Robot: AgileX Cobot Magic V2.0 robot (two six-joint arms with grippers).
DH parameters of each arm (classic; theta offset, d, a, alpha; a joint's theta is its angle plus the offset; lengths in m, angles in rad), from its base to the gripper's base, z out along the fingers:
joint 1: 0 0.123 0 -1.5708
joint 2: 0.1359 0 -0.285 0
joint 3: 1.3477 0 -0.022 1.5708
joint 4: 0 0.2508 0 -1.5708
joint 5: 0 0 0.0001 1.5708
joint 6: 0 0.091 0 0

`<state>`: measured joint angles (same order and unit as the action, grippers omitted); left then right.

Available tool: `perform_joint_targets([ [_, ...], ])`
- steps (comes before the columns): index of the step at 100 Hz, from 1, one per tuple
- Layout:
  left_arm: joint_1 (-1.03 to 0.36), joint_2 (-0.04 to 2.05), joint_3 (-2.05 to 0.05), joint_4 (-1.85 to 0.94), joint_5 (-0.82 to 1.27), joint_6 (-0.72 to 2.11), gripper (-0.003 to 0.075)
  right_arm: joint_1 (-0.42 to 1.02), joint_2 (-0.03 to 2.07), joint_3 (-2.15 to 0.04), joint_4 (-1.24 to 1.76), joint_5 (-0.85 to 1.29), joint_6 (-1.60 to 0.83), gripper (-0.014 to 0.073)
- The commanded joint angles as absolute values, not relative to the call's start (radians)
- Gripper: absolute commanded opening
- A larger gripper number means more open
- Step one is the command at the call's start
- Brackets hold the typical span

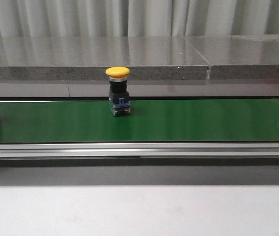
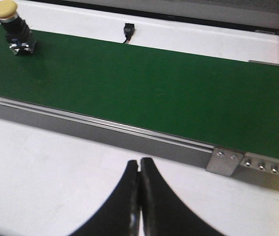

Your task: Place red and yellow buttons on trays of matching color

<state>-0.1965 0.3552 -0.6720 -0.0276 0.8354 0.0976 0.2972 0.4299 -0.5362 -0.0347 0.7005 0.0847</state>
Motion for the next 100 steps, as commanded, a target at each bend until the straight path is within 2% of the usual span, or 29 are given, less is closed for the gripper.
perform_joint_targets([
  [1,-0.206,0.363,-0.695,-0.023,0.77,0.093,-0.0021,0.339,0.513,-0.624,-0.064,0.629,0.078,-0.0064],
  [23,-0.206,0.363,-0.695,-0.023,0.766,0.093,-0.0021,0.356,0.775,-0.826,-0.064,0.636,0.078,-0.0064],
  [46,-0.206,0.363,-0.695,-0.023,0.766,0.093,-0.0021,0.364,1.06,-1.068,-0.014,0.74,0.078,-0.0047],
  [53,-0.206,0.363,-0.695,-0.023,0.766,0.093,-0.0021,0.364,1.137,-1.138,-0.014,0.782,0.077,0.0027],
  [58,-0.206,0.363,-0.695,-0.023,0.766,0.093,-0.0021,0.364,1.189,-1.184,-0.014,0.813,0.077,0.0113],
  [62,-0.206,0.363,-0.695,-0.023,0.766,0.093,-0.0021,0.364,1.229,-1.222,-0.013,0.843,0.077,0.0225],
  [65,-0.206,0.363,-0.695,-0.023,0.766,0.093,-0.0021,0.364,1.256,-1.247,-0.01,0.855,0.077,0.0277],
  [66,-0.206,0.363,-0.695,-0.023,0.766,0.093,-0.0021,0.364,1.268,-1.258,-0.008,0.867,0.077,0.033],
  [67,-0.206,0.363,-0.695,-0.023,0.766,0.093,-0.0021,0.364,1.274,-1.264,-0.006,0.867,0.077,0.033],
  [71,-0.206,0.363,-0.695,-0.023,0.766,0.093,-0.0021,0.364,1.309,-1.297,0.0,0.894,0.077,0.0451],
  [72,-0.206,0.363,-0.695,-0.023,0.766,0.093,-0.0021,0.364,1.314,-1.302,0.0,0.894,0.077,0.0451],
  [74,-0.206,0.363,-0.695,-0.023,0.766,0.093,-0.0021,0.364,1.336,-1.319,0.009,0.91,0.077,0.0512],
  [79,-0.206,0.363,-0.695,-0.023,0.766,0.093,-0.0021,0.364,1.373,-1.363,0.015,0.946,0.077,0.0598],
  [86,-0.206,0.363,-0.695,-0.023,0.766,0.093,-0.0021,0.364,1.424,-1.419,0.019,1.004,0.076,0.0664],
  [100,-0.206,0.363,-0.695,-0.023,0.766,0.093,-0.0021,0.386,1.506,-1.518,0.023,1.089,0.065,0.0666],
])
